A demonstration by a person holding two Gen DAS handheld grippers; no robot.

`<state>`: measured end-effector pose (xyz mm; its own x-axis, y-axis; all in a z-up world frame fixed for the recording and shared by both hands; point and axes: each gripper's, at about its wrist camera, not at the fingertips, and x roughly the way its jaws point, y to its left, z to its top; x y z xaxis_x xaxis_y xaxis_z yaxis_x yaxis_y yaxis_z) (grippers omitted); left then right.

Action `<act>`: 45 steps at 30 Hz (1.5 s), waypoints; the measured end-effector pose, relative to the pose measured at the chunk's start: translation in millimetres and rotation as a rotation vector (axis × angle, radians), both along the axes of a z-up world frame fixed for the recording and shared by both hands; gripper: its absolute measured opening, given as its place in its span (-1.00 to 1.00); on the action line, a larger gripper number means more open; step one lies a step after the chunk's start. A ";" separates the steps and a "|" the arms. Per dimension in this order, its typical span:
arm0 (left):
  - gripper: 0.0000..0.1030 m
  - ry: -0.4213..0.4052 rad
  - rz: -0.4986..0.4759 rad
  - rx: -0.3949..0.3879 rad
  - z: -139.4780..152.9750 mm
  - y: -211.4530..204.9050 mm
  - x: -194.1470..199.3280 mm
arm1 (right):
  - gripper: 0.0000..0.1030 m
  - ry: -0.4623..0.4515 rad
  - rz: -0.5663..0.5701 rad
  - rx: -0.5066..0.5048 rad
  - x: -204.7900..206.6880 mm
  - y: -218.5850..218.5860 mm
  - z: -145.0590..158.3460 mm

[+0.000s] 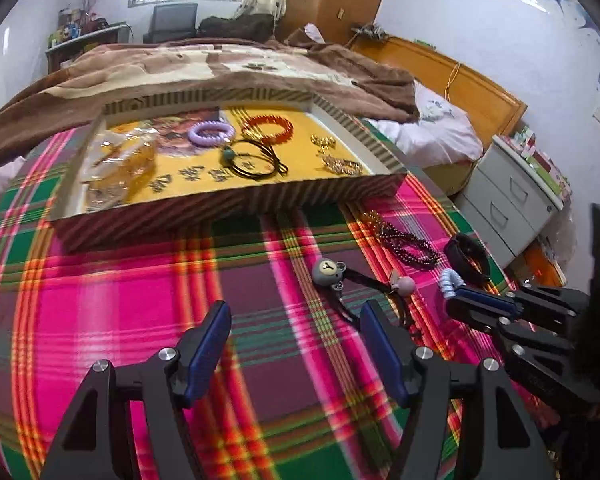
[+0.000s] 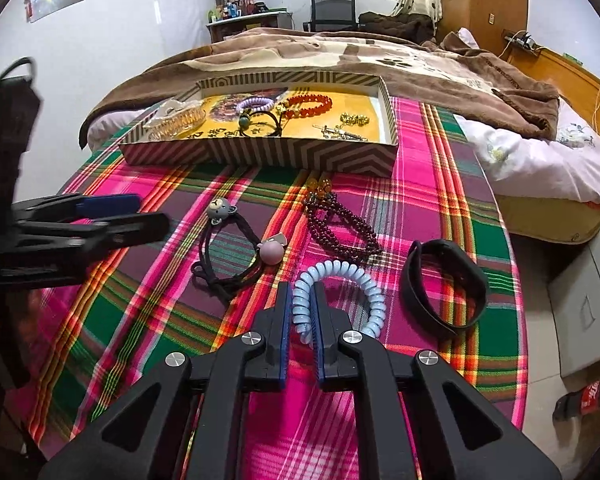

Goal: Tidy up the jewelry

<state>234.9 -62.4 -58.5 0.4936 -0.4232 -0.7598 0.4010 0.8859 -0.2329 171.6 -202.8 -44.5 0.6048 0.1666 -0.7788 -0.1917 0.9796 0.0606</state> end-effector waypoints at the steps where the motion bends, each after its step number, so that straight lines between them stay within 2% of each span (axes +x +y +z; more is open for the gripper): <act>1: 0.30 0.004 -0.009 -0.001 -2.1 -3.9 2.2 | -0.82 -0.006 0.000 -0.001 -1.6 0.2 1.8; 5: 0.30 0.010 -0.024 0.039 -9.0 -20.7 9.0 | -0.82 -0.026 0.008 0.007 -6.4 1.2 8.8; 11: 0.30 -0.002 -0.048 0.058 -9.4 -35.7 16.2 | -0.82 -0.038 0.004 0.007 -8.2 1.0 11.5; 15: 0.26 -0.028 -0.066 0.106 -10.2 -45.2 15.4 | -0.82 -0.041 -0.001 0.012 -8.5 -0.5 11.9; 16: 0.15 -0.034 -0.069 0.118 -10.3 -47.1 15.1 | -0.82 -0.043 -0.002 0.013 -8.3 -0.9 11.8; 17: -0.05 -0.041 -0.074 0.125 -10.2 -48.9 14.9 | -0.82 -0.043 -0.002 0.015 -7.9 -1.0 11.6; 21: -0.40 -0.071 -0.102 0.178 -10.6 -57.1 13.7 | -0.82 -0.040 -0.002 0.016 -7.6 -0.8 10.7; 22: -0.54 -0.072 -0.108 0.181 -10.2 -58.1 13.8 | -0.82 -0.039 -0.002 0.016 -7.5 -0.7 10.4; 29: -0.57 -0.085 -0.109 0.189 -9.8 -59.3 12.5 | -0.82 -0.036 -0.007 0.024 -6.7 -2.0 8.4; 34: -0.57 -0.091 -0.119 0.161 -7.8 -58.5 9.0 | -0.82 -0.039 -0.012 0.028 -6.3 -3.5 7.1; 45: -0.57 -0.121 -0.117 0.132 12.7 -52.3 -2.6 | -0.82 -0.062 -0.016 0.030 -10.4 -2.4 15.9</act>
<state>232.3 -114.7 -45.8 0.5382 -0.3834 -0.7506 0.5208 0.8514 -0.0614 161.2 -205.2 -28.7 0.6547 0.1793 -0.7343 -0.1805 0.9804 0.0784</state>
